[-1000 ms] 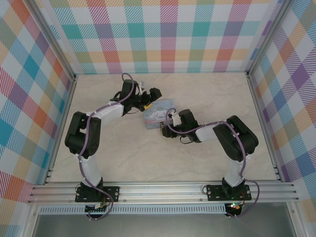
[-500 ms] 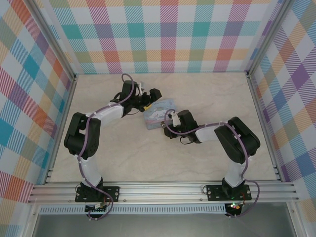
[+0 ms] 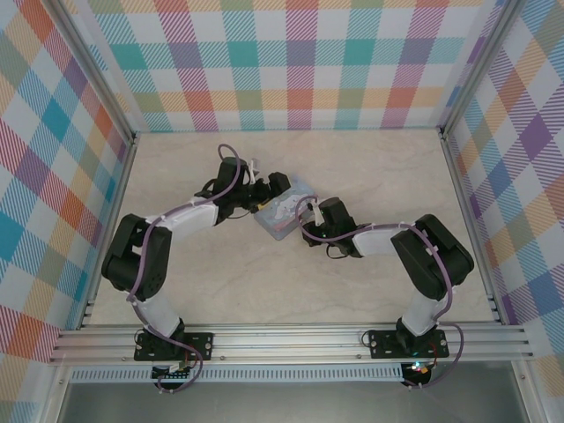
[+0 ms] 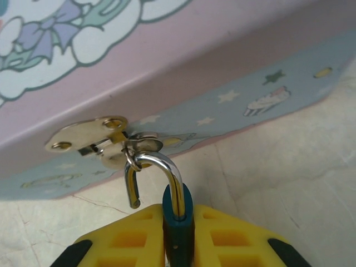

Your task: Unlock a padlock with a key

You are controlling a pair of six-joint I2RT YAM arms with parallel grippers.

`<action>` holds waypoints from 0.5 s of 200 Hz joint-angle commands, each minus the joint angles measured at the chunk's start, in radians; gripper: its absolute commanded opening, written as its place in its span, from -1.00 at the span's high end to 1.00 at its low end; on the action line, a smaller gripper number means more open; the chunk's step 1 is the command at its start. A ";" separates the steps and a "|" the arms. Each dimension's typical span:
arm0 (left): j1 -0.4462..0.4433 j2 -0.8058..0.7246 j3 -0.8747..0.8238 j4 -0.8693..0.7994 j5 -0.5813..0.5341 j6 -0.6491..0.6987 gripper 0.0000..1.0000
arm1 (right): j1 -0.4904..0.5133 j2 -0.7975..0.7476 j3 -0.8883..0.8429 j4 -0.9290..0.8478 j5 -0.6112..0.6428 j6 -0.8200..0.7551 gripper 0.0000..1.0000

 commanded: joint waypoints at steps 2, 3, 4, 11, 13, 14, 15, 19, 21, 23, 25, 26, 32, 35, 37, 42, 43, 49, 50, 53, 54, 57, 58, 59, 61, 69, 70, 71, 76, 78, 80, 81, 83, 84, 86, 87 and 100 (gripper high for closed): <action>-0.006 -0.064 -0.040 -0.058 -0.073 -0.003 -1.00 | 0.000 -0.025 -0.007 -0.064 0.082 0.019 0.67; -0.006 -0.067 -0.039 -0.059 -0.073 -0.003 -1.00 | 0.000 -0.025 -0.005 -0.066 0.083 0.018 0.66; -0.006 -0.070 -0.039 -0.061 -0.075 -0.001 -1.00 | 0.000 -0.026 -0.006 -0.067 0.085 0.017 0.66; -0.008 -0.088 -0.033 -0.072 -0.080 0.005 -1.00 | 0.000 -0.026 -0.008 -0.067 0.090 0.014 0.66; -0.007 -0.093 -0.032 -0.076 -0.081 0.008 -1.00 | 0.000 -0.027 -0.008 -0.066 0.091 0.014 0.66; -0.008 -0.095 -0.030 -0.078 -0.082 0.009 -1.00 | 0.000 -0.027 -0.008 -0.066 0.090 0.014 0.66; -0.009 -0.097 -0.029 -0.078 -0.083 0.011 -1.00 | 0.000 -0.027 -0.009 -0.067 0.089 0.014 0.66; -0.010 -0.105 -0.025 -0.082 -0.085 0.014 -1.00 | 0.000 -0.029 -0.011 -0.065 0.088 0.014 0.66; -0.011 -0.110 -0.022 -0.085 -0.087 0.017 -1.00 | 0.000 -0.030 -0.011 -0.064 0.086 0.014 0.66; -0.012 -0.113 -0.020 -0.087 -0.088 0.018 -1.00 | 0.000 -0.031 -0.012 -0.062 0.083 0.014 0.66; -0.014 -0.116 -0.017 -0.089 -0.088 0.021 -1.00 | 0.000 -0.032 -0.014 -0.058 0.080 0.014 0.65; -0.015 -0.118 -0.016 -0.090 -0.088 0.021 -1.00 | 0.000 -0.033 -0.014 -0.058 0.078 0.014 0.65; -0.020 -0.127 -0.007 -0.095 -0.091 0.027 -1.00 | 0.000 -0.037 -0.020 -0.046 0.067 0.014 0.65; -0.025 -0.129 -0.002 -0.097 -0.092 0.028 -1.00 | 0.000 -0.038 -0.020 -0.040 0.063 0.015 0.65; -0.028 -0.131 0.002 -0.098 -0.092 0.029 -1.00 | 0.000 -0.038 -0.021 -0.039 0.060 0.016 0.65; -0.035 -0.132 0.012 -0.099 -0.091 0.033 -1.00 | -0.001 -0.040 -0.022 -0.033 0.052 0.020 0.65; -0.037 -0.132 0.014 -0.100 -0.091 0.034 -1.00 | 0.000 -0.040 -0.022 -0.033 0.052 0.021 0.65; -0.049 -0.130 0.026 -0.102 -0.089 0.035 -1.00 | 0.000 -0.041 -0.021 -0.029 0.046 0.022 0.65; -0.051 -0.130 0.028 -0.103 -0.089 0.036 -1.00 | 0.000 -0.041 -0.021 -0.028 0.045 0.021 0.65; -0.057 -0.128 0.035 -0.103 -0.088 0.036 -1.00 | 0.000 -0.042 -0.020 -0.026 0.042 0.023 0.65; -0.059 -0.127 0.037 -0.104 -0.088 0.037 -1.00 | 0.000 -0.041 -0.020 -0.026 0.042 0.024 0.65; -0.066 -0.124 0.044 -0.104 -0.087 0.036 -1.00 | -0.001 -0.041 -0.020 -0.025 0.038 0.025 0.65; -0.067 -0.122 0.047 -0.105 -0.087 0.036 -1.00 | -0.001 -0.042 -0.021 -0.026 0.038 0.026 0.65; -0.069 -0.121 0.049 -0.104 -0.085 0.036 -1.00 | -0.001 -0.042 -0.021 -0.025 0.037 0.027 0.65; -0.074 -0.119 0.053 -0.104 -0.085 0.036 -1.00 | -0.002 -0.041 -0.020 -0.025 0.036 0.028 0.65; -0.093 -0.105 0.071 -0.104 -0.080 0.035 -1.00 | -0.002 -0.042 -0.018 -0.021 0.029 0.033 0.64; -0.094 -0.103 0.073 -0.105 -0.080 0.034 -1.00 | -0.002 -0.043 -0.017 -0.021 0.028 0.034 0.64; -0.095 -0.101 0.076 -0.104 -0.080 0.034 -1.00 | -0.002 -0.043 -0.017 -0.021 0.027 0.034 0.64; -0.107 -0.091 0.086 -0.104 -0.077 0.034 -1.00 | -0.002 -0.044 -0.017 -0.020 0.023 0.038 0.64; -0.112 -0.085 0.090 -0.104 -0.077 0.035 -1.00 | -0.003 -0.043 -0.016 -0.019 0.022 0.039 0.64; -0.116 -0.080 0.094 -0.104 -0.077 0.035 -1.00 | -0.003 -0.043 -0.016 -0.017 0.019 0.041 0.64; -0.118 -0.078 0.096 -0.104 -0.076 0.035 -1.00 | -0.003 -0.043 -0.015 -0.018 0.019 0.042 0.64; -0.120 -0.072 0.100 -0.103 -0.074 0.035 -1.00 | -0.003 -0.043 -0.014 -0.018 0.019 0.043 0.64; -0.123 -0.069 0.101 -0.102 -0.074 0.034 -1.00 | -0.003 -0.043 -0.014 -0.016 0.019 0.045 0.64; -0.127 -0.066 0.105 -0.102 -0.074 0.034 -1.00 | -0.003 -0.043 -0.014 -0.016 0.019 0.046 0.64; -0.129 -0.063 0.106 -0.101 -0.074 0.034 -1.00 | -0.004 -0.043 -0.014 -0.016 0.017 0.048 0.64; -0.145 -0.028 0.124 -0.101 -0.074 0.029 -1.00 | -0.009 -0.043 -0.013 -0.006 0.005 0.065 0.64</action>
